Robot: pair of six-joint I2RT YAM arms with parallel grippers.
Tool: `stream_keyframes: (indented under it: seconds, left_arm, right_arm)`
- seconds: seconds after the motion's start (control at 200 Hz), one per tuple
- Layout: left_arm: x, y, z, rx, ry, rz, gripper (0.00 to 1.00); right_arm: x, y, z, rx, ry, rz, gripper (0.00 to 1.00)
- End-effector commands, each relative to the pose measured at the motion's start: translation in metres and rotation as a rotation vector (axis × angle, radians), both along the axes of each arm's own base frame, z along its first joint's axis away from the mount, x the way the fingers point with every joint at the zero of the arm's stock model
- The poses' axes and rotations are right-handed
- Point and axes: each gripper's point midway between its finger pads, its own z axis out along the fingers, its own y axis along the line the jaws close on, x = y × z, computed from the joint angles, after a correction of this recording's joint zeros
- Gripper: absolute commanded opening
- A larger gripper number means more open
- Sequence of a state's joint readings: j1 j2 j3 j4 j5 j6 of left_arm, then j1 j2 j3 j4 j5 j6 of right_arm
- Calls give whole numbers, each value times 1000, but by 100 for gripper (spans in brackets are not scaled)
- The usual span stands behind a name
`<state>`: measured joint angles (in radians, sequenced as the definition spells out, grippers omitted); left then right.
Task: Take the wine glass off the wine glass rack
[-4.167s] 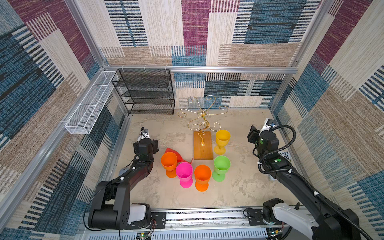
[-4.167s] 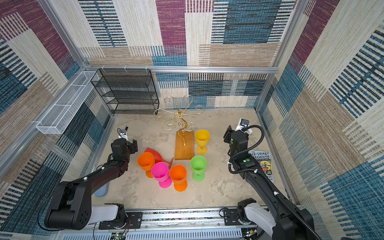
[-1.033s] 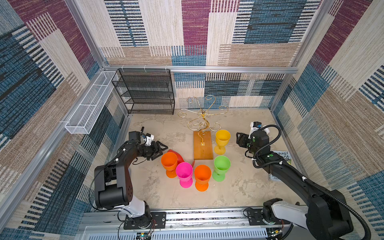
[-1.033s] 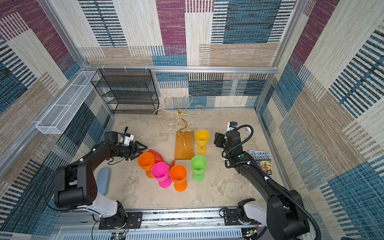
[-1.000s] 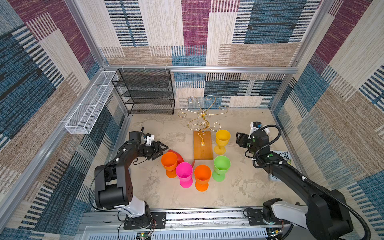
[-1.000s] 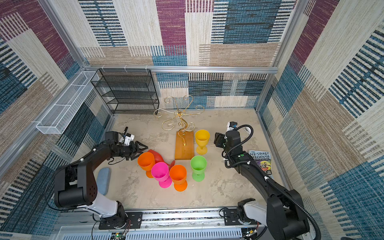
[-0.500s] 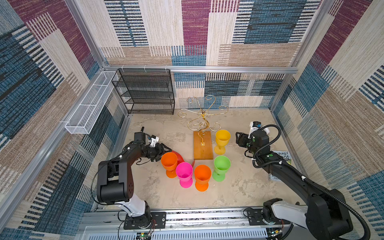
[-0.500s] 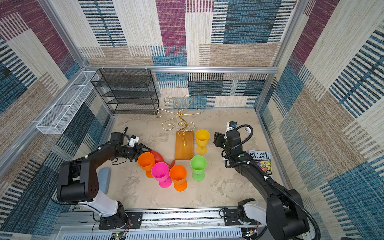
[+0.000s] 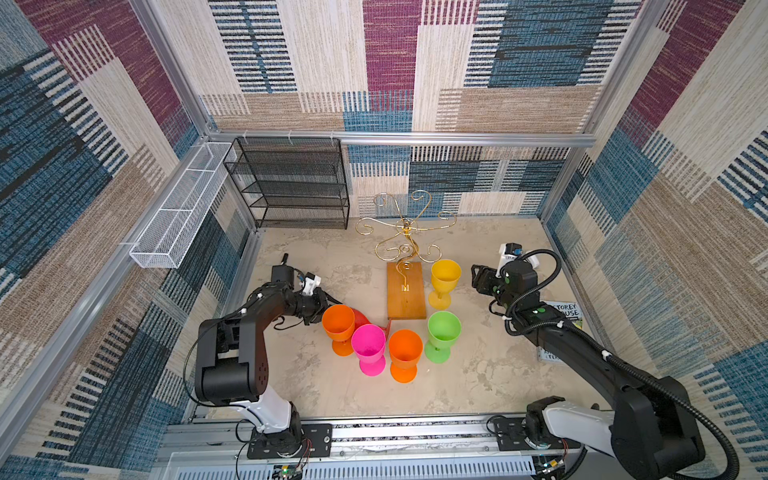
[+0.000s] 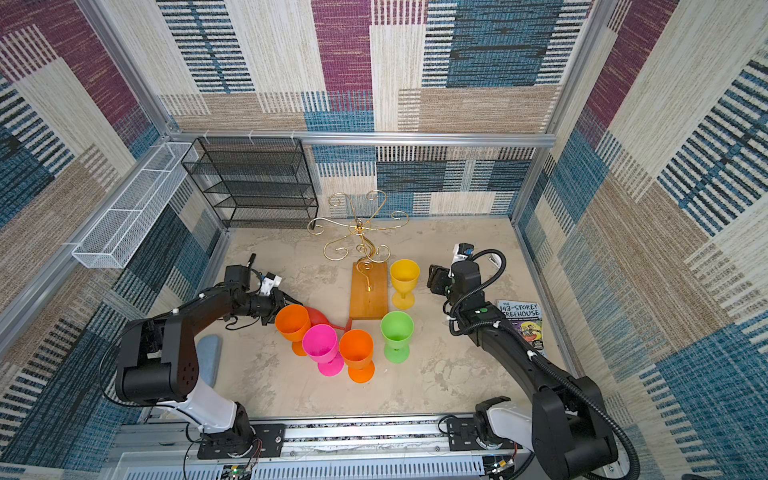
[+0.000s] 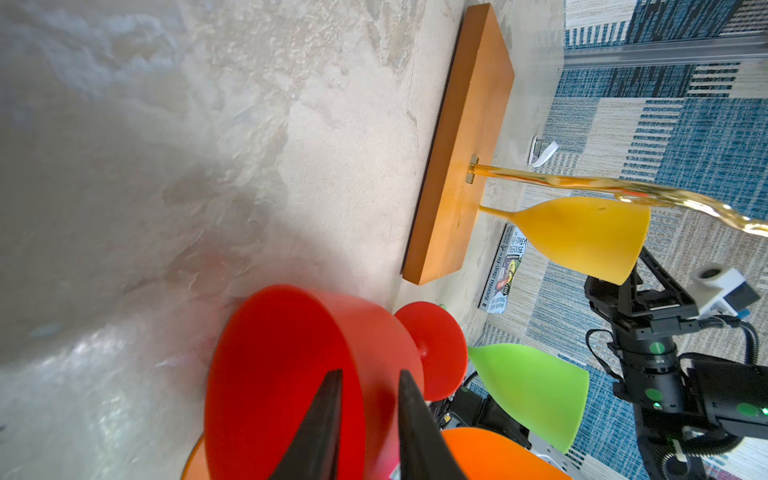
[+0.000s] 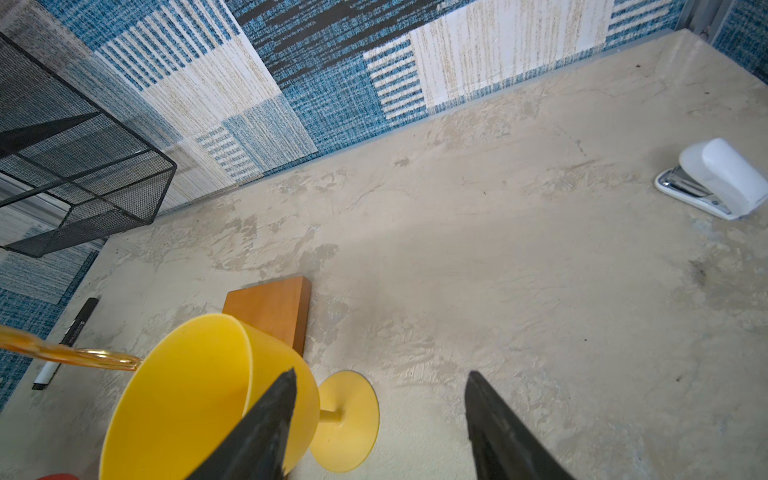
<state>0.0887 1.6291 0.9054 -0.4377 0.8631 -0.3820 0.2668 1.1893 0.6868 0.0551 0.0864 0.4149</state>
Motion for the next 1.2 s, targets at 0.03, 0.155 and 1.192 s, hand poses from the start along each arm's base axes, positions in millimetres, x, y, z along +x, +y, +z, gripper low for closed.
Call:
stream_keyframes:
  seconds: [0.03, 0.155, 1.192]
  left_arm:
    - [-2, 1, 1, 10, 5, -6, 19]
    - [-3, 2, 4, 22, 1, -6, 10]
    - [42, 29, 109, 186, -300, 78, 0]
  right_arm:
    - [3, 1, 4, 17, -19, -1, 66]
    - [3, 1, 3, 19, -17, -3, 66]
    - [1, -1, 2, 17, -13, -7, 66]
